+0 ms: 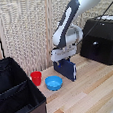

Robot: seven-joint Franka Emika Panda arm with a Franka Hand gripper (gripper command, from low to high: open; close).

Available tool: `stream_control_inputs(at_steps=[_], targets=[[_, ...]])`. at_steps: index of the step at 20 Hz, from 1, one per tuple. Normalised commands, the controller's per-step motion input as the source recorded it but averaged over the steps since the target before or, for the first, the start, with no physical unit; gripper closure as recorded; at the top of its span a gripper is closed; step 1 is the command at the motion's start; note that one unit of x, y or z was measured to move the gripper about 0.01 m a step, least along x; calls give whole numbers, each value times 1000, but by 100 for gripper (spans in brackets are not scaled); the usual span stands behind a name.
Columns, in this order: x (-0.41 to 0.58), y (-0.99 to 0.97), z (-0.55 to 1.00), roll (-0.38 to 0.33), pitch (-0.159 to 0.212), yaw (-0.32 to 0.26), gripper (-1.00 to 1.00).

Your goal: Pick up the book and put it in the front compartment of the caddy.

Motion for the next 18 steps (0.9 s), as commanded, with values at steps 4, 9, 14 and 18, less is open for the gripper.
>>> stream_control_inputs(at_steps=[4,9,14,18], targets=[[-89,26,24,-98,-27,0,100],[-53,28,37,-78,-17,3,100],[-44,19,68,-116,7,12,100],[-216,33,460,-81,67,-232,100]])
